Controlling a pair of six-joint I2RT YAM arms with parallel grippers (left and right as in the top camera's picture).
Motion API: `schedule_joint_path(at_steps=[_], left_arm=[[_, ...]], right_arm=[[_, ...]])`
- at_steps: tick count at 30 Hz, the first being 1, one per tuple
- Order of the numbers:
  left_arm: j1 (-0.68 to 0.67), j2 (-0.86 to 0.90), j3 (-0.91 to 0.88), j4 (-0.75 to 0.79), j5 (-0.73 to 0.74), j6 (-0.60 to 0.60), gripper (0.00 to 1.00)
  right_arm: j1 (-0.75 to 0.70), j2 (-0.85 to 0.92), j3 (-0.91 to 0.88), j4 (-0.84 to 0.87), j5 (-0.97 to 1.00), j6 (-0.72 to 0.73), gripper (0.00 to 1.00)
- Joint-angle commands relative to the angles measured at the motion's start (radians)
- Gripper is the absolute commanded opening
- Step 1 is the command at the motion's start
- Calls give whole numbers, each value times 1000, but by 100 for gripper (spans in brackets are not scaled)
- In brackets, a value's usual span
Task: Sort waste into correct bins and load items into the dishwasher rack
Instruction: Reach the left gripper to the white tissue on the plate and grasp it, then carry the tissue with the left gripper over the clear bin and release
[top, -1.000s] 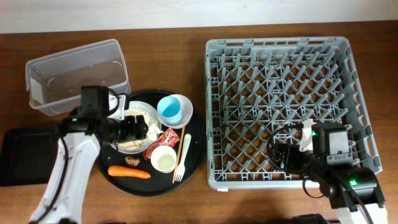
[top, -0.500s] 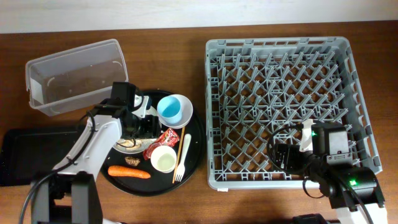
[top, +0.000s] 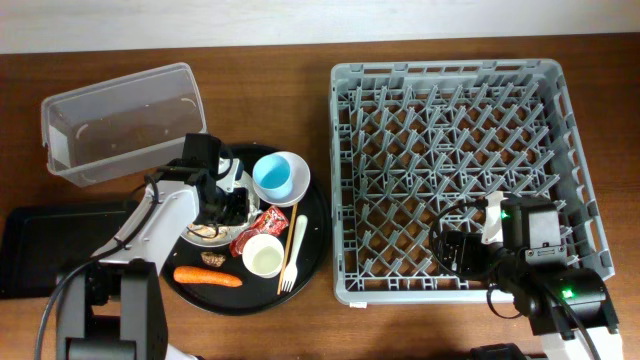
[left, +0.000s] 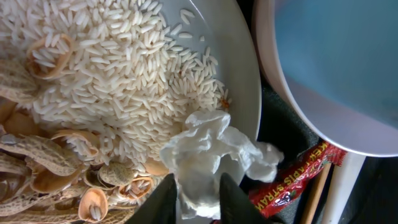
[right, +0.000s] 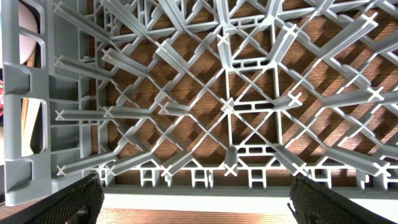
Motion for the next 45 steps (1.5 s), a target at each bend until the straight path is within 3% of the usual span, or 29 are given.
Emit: schedule_joint_path(at_steps=[1,4,8,15,22,26,31,35,36,40,45], left_arm=[[-3,20,16,2,-4,4,18],[-3,20,15,-2,-4,4,15],[-3,20,16,-1,-5,5,1],[13,-11,114,-95,-10,5,1],[33,-94,314,-215,-123,5,0],[64,-106,369,-163,-239,4,1],[125,-97,371,39,-348,5,1],[158,-77,371,134,-368,5,2],[165,-66,371,150,-368,5,4],[204,5,371,191,-368,5,47],[217,17,378,205,-368,5,55]], right_arm=[[5,0,23,-2,13,5,99],[5,0,23,-2,13,5,98],[5,0,23,-1,13,5,99],[5,0,23,-3,13,5,99],[5,0,23,-3,13,5,99],[5,0,23,-3,13,5,99],[5,0,23,-3,13,5,99],[5,0,23,-4,13,5,99],[5,0,23,-4,13,5,98],[5,0,23,-5,12,5,99],[5,0,23,-21,13,5,99]])
